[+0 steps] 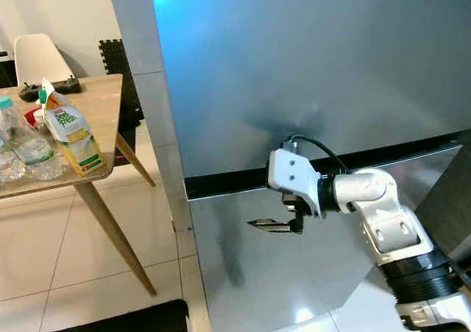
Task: Restocking fridge
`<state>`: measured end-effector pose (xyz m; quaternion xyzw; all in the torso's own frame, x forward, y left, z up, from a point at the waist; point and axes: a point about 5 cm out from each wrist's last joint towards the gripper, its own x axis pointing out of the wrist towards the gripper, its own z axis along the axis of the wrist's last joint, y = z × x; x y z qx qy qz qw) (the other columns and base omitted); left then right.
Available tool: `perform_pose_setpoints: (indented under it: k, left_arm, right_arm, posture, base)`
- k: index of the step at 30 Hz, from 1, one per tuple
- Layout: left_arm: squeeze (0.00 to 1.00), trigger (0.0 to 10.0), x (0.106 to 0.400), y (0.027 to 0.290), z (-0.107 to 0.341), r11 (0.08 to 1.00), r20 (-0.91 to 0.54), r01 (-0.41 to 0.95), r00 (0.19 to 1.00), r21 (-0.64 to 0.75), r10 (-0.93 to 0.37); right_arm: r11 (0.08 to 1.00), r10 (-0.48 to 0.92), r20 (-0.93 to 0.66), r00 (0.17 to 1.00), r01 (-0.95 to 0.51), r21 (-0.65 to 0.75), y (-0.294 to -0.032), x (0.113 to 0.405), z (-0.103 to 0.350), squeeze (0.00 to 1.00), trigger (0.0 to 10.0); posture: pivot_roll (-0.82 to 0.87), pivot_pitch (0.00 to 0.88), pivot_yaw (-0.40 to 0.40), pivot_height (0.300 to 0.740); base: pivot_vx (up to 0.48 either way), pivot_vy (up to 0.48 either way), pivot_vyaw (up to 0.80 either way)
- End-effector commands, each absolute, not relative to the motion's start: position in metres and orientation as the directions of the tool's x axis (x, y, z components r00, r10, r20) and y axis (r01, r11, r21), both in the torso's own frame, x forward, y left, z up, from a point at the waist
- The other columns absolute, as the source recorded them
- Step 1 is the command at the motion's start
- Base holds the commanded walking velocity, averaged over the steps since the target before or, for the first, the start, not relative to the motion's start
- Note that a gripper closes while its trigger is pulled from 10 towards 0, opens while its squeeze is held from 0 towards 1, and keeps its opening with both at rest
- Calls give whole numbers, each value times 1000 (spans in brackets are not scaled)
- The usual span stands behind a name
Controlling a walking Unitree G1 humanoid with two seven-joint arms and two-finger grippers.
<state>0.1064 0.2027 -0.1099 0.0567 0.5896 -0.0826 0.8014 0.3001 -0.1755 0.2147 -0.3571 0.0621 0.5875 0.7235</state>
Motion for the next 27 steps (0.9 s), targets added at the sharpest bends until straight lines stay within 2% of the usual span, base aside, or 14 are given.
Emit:
perform_pose_setpoints:
  k: [1, 13, 20, 27]
  left_arm:
    - [0, 10000, 96, 181, -115, 971, -959, 222, 244, -92, -146]
    - [0, 10000, 96, 180, -115, 970, -958, 224, 245, -94, -149]
    - [0, 10000, 96, 181, -115, 971, -959, 223, 245, -91, -146]
    - [0, 10000, 96, 181, -115, 970, -959, 222, 242, -94, -148]
  right_arm:
    - [-5, 814, -524, 249, -900, -436, -167, 296, 216, 0, 10000]
    - [-26, 829, -521, 204, -916, -400, -170, 293, 217, 0, 10000]
    - [-73, 944, -327, 40, -943, -326, -168, 274, 237, 0, 10000]
    - [-76, 936, -349, 42, -945, -318, -170, 273, 234, 0, 10000]
  posture:
    - [-80, 0, -11, 740]
    - [-78, 0, -16, 740]
    - [-76, 0, -13, 740]
    - [-79, 0, -12, 740]
  base:
    - [0, 0, 0]
    - [0, 0, 0]
    - [0, 0, 0]
    - [0, 0, 0]
